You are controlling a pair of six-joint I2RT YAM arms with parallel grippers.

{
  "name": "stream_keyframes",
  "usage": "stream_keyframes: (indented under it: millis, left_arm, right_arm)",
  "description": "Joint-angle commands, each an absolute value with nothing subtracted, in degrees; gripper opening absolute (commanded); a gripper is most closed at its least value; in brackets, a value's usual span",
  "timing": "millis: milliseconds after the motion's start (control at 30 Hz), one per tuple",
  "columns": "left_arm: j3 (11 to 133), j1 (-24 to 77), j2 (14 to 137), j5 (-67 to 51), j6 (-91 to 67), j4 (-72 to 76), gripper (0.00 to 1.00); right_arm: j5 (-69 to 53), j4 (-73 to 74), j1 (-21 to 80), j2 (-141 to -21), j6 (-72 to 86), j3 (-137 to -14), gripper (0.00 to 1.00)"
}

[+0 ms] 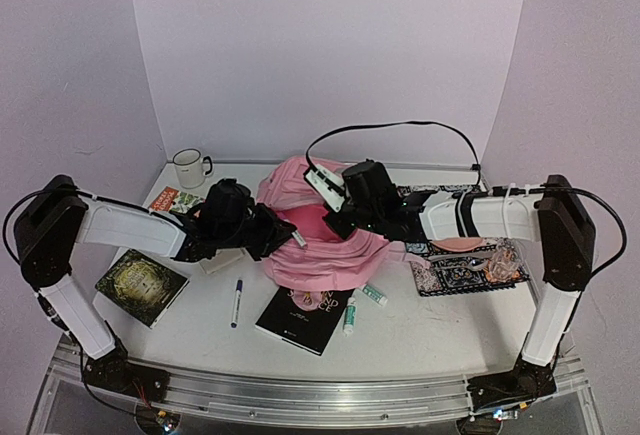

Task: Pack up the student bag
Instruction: Place the pen in the upper front pocket of the bag.

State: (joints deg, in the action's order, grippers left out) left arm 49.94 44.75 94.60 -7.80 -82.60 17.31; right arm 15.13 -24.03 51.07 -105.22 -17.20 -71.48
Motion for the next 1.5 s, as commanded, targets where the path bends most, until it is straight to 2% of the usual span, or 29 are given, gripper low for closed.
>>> stream_keyframes:
  millis: [0,167,467,600,1133,1467]
  left_arm:
    - [55.07,44.92,98.09,-3.49,-88.41,22.23,0.0]
    - [59.39,44.88,102.76,-1.24,-91.21,23.88,0.02]
    - [64.34,43.86,107.57,-2.14,-90.5,24.22,0.44]
    - [62.41,43.9,104.92,-0.95,-88.71,24.26,0.53]
    - [46.12,44.02,84.79,-2.46,-72.15,19.82,0.61]
    - [46.03,44.01,74.08,8.43,-56.55,-12.01,0.64]
  right_arm:
    - [13.87,-28.66,51.9,-99.69,-15.86,-73.36,0.0]
    - [13.43,-28.73,52.04,-99.73,-15.58,-73.61,0.0]
    - [13.44,-28.83,52.11,-100.02,-15.64,-73.75,0.0]
    - [13.55,-28.8,52.11,-100.17,-15.57,-73.65,0.0]
    - [15.48,-28.91,52.11,-101.24,-16.13,-73.98,0.0]
    - [14.62,-28.37,52.15,-101.53,-15.5,-73.91,0.0]
